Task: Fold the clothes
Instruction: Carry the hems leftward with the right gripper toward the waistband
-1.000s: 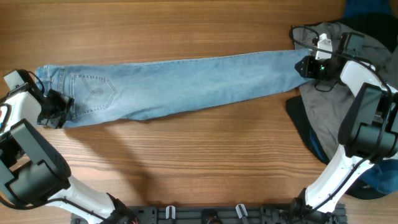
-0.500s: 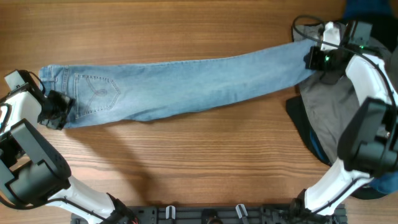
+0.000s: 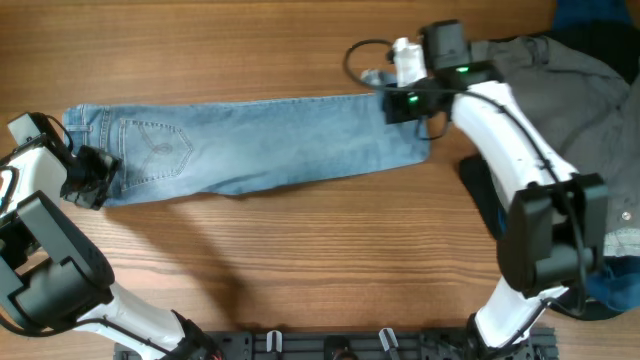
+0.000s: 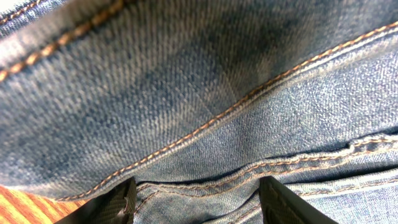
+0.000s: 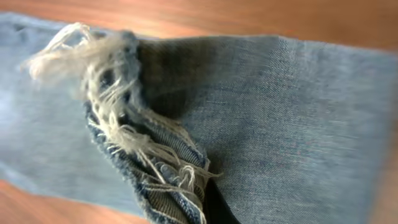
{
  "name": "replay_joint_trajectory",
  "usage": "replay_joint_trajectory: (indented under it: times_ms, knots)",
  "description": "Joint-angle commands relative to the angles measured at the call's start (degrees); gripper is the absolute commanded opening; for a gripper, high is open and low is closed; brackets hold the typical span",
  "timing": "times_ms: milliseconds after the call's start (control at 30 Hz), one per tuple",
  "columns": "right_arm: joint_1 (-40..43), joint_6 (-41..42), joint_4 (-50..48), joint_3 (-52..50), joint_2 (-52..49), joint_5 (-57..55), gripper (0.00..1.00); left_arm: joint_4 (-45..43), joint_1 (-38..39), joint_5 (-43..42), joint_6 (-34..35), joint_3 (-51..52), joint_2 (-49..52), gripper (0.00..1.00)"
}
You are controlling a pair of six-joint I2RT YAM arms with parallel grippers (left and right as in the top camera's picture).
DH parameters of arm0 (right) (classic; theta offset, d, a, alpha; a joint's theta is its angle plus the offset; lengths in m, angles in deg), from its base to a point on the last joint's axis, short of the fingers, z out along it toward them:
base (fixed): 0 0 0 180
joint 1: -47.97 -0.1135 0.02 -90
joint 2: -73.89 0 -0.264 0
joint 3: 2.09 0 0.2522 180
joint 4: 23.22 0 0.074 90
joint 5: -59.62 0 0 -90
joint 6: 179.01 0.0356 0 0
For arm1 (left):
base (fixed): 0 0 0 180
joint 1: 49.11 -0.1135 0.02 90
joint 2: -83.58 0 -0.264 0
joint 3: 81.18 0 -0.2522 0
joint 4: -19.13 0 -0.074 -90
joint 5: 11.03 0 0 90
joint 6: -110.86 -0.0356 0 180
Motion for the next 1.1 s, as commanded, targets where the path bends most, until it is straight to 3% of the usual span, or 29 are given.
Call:
replay_joint_trajectory:
  times_ms: [0,233,500,1067]
  knots:
    - [-5.4,7.7,-1.5,-0.2,-2.8,0.6,0.04,0.3,0.1,0.8,-0.7,0.9,0.9,0.63]
    - [-15.3,18.0,-15.0,-0.2,-3.4,7.7,0.04,0.4,0.1,0.8,-0.7,0.9,0.9,0.63]
    - [-22.7,21.3,-22.6,-0.2,-3.5,7.6,0.04,0.4,0.1,0.8,-0.7,0.9,0.9,0.63]
    - [-23.8,22.8,-27.2,-0.2,-6.5,9.1,0.11,0.4,0.1,0.8,-0.7,0.9,0.9,0.63]
